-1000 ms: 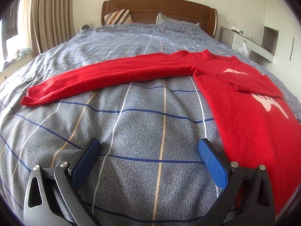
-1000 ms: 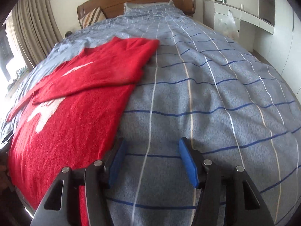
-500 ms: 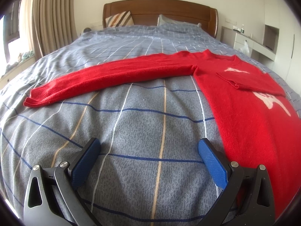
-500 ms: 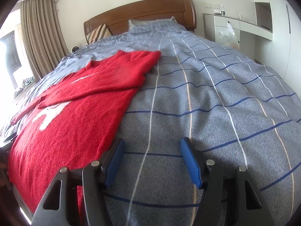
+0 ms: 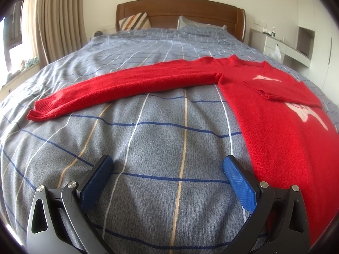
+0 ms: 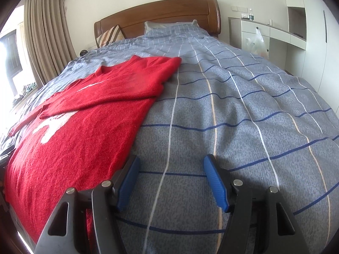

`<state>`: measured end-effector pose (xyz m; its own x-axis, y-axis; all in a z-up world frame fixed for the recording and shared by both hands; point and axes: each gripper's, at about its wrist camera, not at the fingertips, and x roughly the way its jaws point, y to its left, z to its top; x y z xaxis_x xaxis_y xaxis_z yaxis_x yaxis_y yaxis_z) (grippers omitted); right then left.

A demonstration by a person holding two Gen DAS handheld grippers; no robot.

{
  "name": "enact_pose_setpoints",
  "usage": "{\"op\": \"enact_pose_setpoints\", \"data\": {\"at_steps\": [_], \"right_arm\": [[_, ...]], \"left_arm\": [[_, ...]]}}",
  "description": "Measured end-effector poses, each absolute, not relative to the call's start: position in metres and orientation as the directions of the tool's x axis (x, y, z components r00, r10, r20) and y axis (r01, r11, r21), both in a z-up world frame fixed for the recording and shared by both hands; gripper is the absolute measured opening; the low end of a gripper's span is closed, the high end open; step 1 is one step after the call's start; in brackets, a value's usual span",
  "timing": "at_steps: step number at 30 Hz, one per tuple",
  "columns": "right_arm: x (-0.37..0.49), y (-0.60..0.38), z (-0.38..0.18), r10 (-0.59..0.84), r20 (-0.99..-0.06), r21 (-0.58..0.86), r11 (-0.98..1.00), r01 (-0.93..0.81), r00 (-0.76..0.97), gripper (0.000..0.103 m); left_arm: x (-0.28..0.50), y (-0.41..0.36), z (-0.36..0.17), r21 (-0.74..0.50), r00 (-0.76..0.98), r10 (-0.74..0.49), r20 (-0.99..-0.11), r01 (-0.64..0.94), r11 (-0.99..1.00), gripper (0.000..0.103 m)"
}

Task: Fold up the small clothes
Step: 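Move the left gripper toward the cuff of the extended red sleeve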

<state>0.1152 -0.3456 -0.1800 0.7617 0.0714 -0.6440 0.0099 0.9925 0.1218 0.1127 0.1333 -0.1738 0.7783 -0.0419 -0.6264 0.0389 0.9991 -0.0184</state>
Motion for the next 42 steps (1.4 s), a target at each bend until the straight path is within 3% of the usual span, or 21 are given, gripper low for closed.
{"op": "enact_pose_setpoints", "data": {"at_steps": [20,30,42], "right_arm": [[0.116,-0.345,-0.181,0.070,-0.644,0.120,0.993,0.010,0.762,0.064],[0.117,-0.344,-0.181,0.062,-0.646,0.109,0.994,0.012,0.761,0.065],[0.117,-0.343,-0.183,0.055,-0.641,0.100,0.995,0.012,0.766,0.066]], "left_arm": [[0.113,0.134,-0.169,-0.019,0.749,-0.045,-0.660,0.043,0.999,0.103],[0.109,0.160,-0.125,-0.184,0.680,-0.194,-0.708,0.088,0.979,0.103],[0.130,0.194,-0.096,-0.129,0.651,-0.117,-0.750,0.030,0.991,0.103]]}}
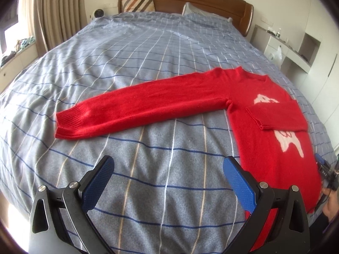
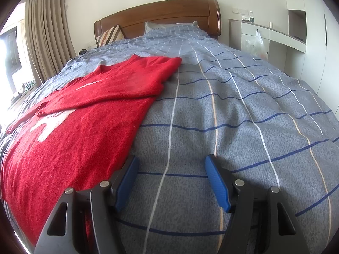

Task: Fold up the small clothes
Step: 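Move the left gripper toward the cuff of the extended red sleeve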

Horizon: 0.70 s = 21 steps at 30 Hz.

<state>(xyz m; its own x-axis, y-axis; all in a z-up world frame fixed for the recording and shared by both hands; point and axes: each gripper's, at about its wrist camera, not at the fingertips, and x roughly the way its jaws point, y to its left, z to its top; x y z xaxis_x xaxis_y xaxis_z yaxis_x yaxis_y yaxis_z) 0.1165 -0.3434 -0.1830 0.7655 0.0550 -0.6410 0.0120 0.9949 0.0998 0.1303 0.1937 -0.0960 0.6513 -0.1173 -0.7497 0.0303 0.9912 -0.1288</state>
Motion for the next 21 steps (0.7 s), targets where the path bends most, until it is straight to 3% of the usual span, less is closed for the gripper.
{"op": "enact_pose_setpoints", "data": {"at_steps": [21], "right_arm": [[0.116,-0.343,-0.184,0.039,-0.646,0.080,0.997,0.017,0.763,0.066]], "left_arm": [[0.131,0.239,-0.101,-0.170,0.621,-0.077,-0.780,-0.092,0.981,0.103]]}}
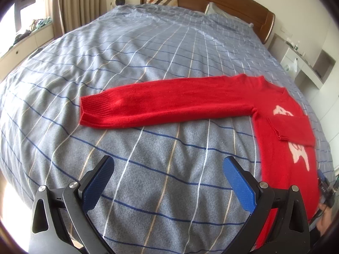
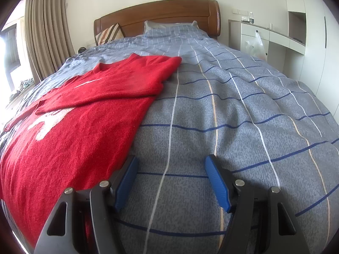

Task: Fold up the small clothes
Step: 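Move the left gripper toward the cuff of the extended red sleeve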

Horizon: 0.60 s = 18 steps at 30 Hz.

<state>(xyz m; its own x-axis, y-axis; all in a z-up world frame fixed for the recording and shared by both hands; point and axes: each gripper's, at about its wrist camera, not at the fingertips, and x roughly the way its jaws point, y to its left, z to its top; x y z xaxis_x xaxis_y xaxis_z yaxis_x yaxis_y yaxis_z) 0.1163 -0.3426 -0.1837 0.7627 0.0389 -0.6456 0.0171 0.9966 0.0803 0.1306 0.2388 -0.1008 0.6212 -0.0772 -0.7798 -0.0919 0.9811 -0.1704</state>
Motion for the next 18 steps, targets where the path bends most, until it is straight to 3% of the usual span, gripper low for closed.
{"op": "enact_pose_setpoints", "data": {"at_steps": [18], "right_arm": [[0.116,-0.342,-0.184,0.039,-0.646,0.080,0.997,0.017,0.763,0.066]], "left_arm": [[0.144,0.272,-0.104,-0.177,0.575,-0.057,-0.816,-0.155,0.972,0.103]]}}
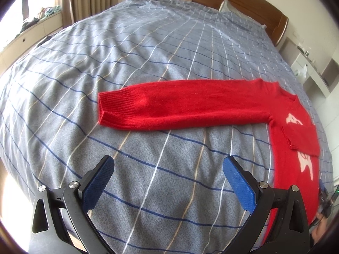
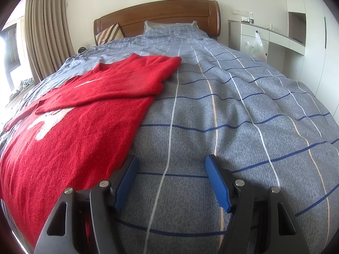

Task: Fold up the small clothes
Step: 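Move the left gripper toward the cuff of the extended red sleeve, then grasp the sleeve cuff with the left gripper and lift it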

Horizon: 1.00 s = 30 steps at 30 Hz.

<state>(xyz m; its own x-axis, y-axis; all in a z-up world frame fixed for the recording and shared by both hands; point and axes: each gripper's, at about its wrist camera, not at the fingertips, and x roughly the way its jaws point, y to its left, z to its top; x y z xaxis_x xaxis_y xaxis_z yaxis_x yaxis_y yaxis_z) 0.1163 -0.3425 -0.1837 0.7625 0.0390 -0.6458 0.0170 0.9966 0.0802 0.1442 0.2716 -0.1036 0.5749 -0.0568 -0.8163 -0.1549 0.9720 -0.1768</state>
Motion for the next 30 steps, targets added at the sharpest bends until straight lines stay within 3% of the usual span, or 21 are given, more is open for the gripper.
{"op": "enact_pose_setpoints", "data": {"at_steps": [14,23,30], "right_arm": [[0.116,-0.342,-0.184,0.039,-0.646,0.080,0.997,0.017,0.763,0.066],[0.116,-0.342,-0.184,0.036,-0.646,0.077,0.997,0.018,0.763,0.066],[0.118,-0.341,-0.183,0.028,-0.647,0.067,0.998,0.021,0.762,0.066]], "left_arm": [[0.159,0.274,-0.105,-0.142,0.546,-0.045,-0.837,-0.138,0.980,0.103],[0.186,0.347,-0.091,-0.230,0.569,-0.039,-0.821,-0.268,0.936,0.102],[0.209,0.372,-0.126,-0.260,0.507,-0.051,-0.861,-0.352,0.899,0.100]]}}
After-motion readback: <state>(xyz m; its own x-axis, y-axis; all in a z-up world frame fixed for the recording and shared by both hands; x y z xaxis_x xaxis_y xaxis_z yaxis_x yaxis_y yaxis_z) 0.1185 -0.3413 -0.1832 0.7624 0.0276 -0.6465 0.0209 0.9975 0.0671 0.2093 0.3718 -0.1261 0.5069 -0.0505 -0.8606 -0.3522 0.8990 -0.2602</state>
